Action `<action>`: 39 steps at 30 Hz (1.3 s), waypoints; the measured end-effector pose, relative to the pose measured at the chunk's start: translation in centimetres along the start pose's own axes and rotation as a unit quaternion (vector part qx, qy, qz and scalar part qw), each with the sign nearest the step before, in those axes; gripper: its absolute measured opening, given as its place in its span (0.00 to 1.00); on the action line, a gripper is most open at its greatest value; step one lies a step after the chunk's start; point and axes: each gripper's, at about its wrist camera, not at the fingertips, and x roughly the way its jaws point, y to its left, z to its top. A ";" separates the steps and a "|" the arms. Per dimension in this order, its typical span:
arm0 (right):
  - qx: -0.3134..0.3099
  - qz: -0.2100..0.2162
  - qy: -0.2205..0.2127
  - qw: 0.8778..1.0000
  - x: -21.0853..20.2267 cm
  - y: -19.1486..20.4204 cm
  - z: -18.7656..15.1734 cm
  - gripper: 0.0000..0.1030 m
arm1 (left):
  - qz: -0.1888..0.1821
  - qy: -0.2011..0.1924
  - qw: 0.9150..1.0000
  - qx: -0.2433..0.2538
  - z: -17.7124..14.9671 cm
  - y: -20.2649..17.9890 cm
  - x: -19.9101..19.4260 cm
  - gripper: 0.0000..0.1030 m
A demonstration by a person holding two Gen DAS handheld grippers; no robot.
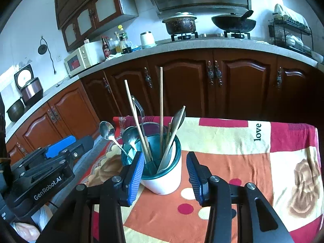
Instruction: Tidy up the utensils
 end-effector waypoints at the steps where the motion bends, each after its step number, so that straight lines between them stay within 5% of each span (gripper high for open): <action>1: 0.000 -0.001 -0.001 1.000 -0.1 0.0 0.0 0.41 | 0.000 0.000 1.000 0.002 -0.1 -0.1 -0.1 0.43; 39: -0.015 -0.028 -0.009 0.999 -1.5 0.8 -0.1 0.51 | 0.009 -0.010 1.000 0.013 -0.5 -0.7 -1.9 0.43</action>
